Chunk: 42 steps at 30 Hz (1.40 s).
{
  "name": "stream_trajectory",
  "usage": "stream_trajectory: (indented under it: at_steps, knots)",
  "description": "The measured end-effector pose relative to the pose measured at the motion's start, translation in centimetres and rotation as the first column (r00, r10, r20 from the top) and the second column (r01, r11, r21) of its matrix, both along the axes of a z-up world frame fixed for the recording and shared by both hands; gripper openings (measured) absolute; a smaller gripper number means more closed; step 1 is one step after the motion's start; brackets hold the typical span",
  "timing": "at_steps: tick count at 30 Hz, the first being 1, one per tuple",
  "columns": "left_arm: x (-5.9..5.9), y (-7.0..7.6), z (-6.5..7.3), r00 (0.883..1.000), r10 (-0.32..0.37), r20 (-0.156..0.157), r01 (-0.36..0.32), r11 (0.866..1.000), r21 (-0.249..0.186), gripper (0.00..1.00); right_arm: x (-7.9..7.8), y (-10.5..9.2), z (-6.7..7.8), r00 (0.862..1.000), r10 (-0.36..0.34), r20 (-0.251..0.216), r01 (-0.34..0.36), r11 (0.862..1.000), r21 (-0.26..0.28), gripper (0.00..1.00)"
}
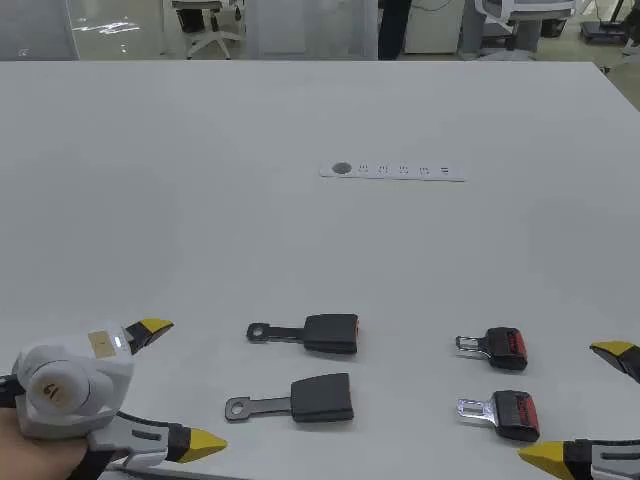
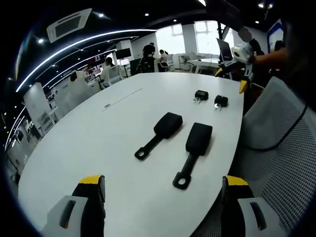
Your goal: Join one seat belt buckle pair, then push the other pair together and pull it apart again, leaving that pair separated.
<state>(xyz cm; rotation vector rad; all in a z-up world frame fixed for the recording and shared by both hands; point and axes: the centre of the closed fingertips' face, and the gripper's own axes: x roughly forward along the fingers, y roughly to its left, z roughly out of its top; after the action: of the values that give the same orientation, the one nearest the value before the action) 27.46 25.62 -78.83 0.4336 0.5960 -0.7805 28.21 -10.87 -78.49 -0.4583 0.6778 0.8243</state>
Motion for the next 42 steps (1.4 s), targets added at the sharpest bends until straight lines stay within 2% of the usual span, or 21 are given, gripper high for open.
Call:
stream_trajectory:
  at_steps: [42]
  knots:
    - [0.01,-0.02,-0.02,1.0,-0.001,-0.001,0.001,1.0,-0.001,1.0,0.34,0.73,0.35,1.0,0.0,0.005,0.0,1.0,0.016,0.94]
